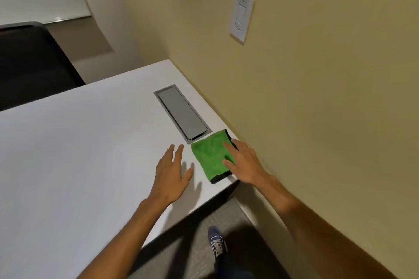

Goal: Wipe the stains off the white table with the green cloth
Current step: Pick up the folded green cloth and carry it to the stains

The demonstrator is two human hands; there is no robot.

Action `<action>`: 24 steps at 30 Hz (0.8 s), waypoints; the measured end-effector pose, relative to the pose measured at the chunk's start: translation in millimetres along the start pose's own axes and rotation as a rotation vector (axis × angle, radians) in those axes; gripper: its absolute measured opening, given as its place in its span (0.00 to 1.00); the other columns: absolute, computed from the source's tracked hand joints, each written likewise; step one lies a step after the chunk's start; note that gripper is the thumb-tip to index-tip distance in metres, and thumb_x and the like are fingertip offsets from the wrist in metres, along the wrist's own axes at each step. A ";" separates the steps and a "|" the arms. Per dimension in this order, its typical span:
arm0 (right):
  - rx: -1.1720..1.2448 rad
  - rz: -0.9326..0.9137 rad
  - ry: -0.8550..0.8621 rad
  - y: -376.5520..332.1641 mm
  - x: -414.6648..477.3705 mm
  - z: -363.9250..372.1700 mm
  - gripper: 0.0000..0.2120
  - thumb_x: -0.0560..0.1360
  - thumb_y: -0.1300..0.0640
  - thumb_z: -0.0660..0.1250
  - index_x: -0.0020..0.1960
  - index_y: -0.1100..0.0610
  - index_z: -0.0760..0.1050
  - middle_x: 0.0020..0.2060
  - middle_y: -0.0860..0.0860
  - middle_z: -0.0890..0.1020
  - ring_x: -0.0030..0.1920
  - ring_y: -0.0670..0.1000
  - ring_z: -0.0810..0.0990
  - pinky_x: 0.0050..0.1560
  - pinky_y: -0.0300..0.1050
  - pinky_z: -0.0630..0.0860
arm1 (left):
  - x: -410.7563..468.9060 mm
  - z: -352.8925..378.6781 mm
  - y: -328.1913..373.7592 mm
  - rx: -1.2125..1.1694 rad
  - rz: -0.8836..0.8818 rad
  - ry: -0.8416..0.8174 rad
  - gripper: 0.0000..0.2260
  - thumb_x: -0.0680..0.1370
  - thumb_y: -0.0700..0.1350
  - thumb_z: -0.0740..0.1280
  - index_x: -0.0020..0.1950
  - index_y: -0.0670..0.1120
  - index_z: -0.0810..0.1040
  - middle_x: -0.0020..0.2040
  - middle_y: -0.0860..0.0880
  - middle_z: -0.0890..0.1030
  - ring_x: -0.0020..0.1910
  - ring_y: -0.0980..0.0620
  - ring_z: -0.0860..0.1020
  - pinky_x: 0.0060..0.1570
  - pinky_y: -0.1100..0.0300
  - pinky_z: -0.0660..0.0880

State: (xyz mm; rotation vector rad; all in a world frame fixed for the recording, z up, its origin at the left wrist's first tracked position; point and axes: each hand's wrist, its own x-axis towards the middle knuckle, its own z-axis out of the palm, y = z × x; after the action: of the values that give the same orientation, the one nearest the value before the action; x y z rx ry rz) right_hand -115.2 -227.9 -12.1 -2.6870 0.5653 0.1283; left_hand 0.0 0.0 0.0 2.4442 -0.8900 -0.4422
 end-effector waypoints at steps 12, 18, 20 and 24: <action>-0.065 0.095 -0.238 97.7 99.2 41.7 0.28 0.78 0.49 0.66 0.75 0.57 0.67 0.71 0.59 0.70 0.69 0.61 0.71 0.68 0.56 0.70 | 77.2 118.3 12.5 -0.179 -0.320 -0.277 0.38 0.80 0.53 0.69 0.84 0.46 0.52 0.81 0.41 0.59 0.79 0.41 0.63 0.75 0.45 0.66; 0.069 0.181 -0.244 113.0 128.6 61.4 0.24 0.77 0.50 0.66 0.70 0.58 0.69 0.63 0.59 0.75 0.62 0.62 0.75 0.62 0.58 0.74 | 100.9 144.1 9.7 -0.291 -0.407 -0.332 0.40 0.79 0.49 0.72 0.83 0.44 0.52 0.79 0.39 0.63 0.76 0.39 0.66 0.74 0.50 0.66; 0.110 0.238 -0.243 116.2 135.2 66.0 0.22 0.77 0.51 0.66 0.67 0.59 0.69 0.62 0.60 0.75 0.60 0.63 0.76 0.61 0.59 0.75 | 109.6 147.2 10.6 -0.335 -0.461 -0.321 0.40 0.78 0.49 0.73 0.83 0.44 0.53 0.77 0.39 0.65 0.74 0.39 0.69 0.70 0.50 0.69; 0.187 0.320 -0.228 122.3 146.8 75.7 0.20 0.77 0.54 0.68 0.64 0.64 0.70 0.61 0.63 0.74 0.60 0.64 0.76 0.60 0.59 0.75 | 125.6 152.2 9.4 -0.432 -0.535 -0.302 0.41 0.77 0.47 0.75 0.83 0.45 0.54 0.75 0.40 0.68 0.70 0.39 0.73 0.63 0.54 0.74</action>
State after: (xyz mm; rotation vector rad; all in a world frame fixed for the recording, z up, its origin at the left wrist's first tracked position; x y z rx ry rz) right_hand -31.1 -355.4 -149.7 -2.3441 0.8815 0.4398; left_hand 18.3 -141.8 -136.2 2.2066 -0.1887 -1.0917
